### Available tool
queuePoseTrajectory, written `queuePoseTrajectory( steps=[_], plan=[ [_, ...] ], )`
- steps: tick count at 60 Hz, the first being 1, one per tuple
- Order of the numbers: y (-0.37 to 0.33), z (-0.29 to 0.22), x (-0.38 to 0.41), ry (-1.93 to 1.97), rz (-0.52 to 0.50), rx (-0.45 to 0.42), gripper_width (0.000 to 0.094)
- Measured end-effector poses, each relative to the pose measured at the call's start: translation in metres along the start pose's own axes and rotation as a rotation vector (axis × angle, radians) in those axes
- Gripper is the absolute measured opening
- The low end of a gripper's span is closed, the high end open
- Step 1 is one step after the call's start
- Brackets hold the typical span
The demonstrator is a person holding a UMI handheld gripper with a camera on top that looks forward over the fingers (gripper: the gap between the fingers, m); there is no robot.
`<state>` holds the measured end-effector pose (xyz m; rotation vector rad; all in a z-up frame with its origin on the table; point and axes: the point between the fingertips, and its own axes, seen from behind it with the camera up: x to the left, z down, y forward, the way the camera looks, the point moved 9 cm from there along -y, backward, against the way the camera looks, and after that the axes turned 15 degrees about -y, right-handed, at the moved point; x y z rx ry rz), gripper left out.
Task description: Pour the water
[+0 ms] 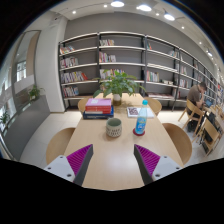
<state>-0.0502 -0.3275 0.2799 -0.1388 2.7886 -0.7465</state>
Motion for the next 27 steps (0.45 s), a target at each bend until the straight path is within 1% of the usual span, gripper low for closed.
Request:
queuePoseTrajectory(
  steps=[8,13,27],
  plan=[
    [-0.012,-0.011,0.0,0.013,0.007,-0.03,0.0834],
    [-0.016,-0.019,0.001,0.021,0.01,-0.029,0.0835],
    [-0.019,-0.018,0.0,0.021,0.033,-0.031,0.083]
  ],
)
